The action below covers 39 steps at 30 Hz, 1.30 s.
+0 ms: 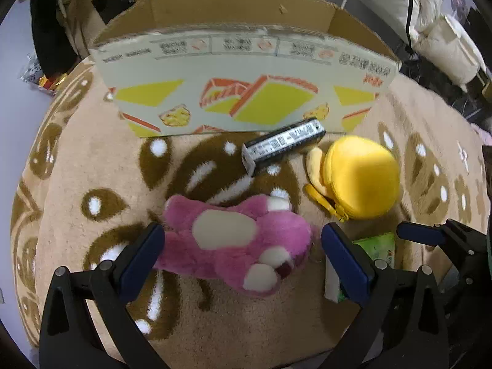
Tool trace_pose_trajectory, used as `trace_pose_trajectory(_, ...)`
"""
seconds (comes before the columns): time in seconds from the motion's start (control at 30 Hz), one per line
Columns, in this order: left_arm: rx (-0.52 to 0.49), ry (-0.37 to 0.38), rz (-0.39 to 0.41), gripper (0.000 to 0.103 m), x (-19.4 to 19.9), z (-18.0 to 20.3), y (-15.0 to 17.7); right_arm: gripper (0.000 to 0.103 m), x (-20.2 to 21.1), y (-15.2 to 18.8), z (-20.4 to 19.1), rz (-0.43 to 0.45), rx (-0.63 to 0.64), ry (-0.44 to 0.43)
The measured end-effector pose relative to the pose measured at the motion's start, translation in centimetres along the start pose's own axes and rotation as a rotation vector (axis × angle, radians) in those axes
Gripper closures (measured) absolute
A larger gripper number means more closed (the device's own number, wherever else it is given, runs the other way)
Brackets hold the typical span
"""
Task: Organize soft objects
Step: 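Grasp the pink plush with the left tool while the right tool grasps the green packet, then lift the pink plush with the left tool while the right tool carries the green packet over the box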
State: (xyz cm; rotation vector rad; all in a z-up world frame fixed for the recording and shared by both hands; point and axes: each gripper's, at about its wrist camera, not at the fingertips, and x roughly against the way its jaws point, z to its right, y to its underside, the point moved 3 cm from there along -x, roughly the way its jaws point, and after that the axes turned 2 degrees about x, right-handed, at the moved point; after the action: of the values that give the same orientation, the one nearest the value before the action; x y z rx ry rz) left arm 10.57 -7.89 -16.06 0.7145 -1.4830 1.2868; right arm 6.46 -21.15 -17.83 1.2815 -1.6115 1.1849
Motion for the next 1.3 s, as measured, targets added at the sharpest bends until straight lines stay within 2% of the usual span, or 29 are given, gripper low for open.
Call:
trace_pose_trajectory(0.27,-0.02,-0.046,-0.035,0.002,-1.6,0.3,0.1,0.0,-2.4,0.3,-0.6,-0.072,-0.022,-0.026)
trace_pose_trajectory(0.47,-0.039,-0.087,-0.062,0.003,-3.2,0.7,0.3,0.018,-2.6,0.4,-0.7,-0.076,-0.023,0.016)
trace_pose_trajectory(0.77,-0.014,-0.062,-0.044,0.013,-3.1,0.0,0.3,0.019,-2.7,0.0,-1.0,-0.07,-0.004,0.026)
trace_pose_trajectory(0.97,0.013,-0.053,-0.035,0.017,-2.2,-0.6,0.4,0.02,-2.3,0.3,-0.9,-0.061,-0.006,0.031)
trace_pose_trajectory(1.1,0.052,-0.048,-0.023,0.017,-1.6,-1.4,0.5,0.02,-1.4,0.5,0.0,-0.047,-0.01,0.041)
trace_pose_trajectory(1.3,0.137,-0.052,0.042,0.018,0.4,-3.6,0.6,0.02,0.4,0.4,1.0,0.019,-0.014,0.08)
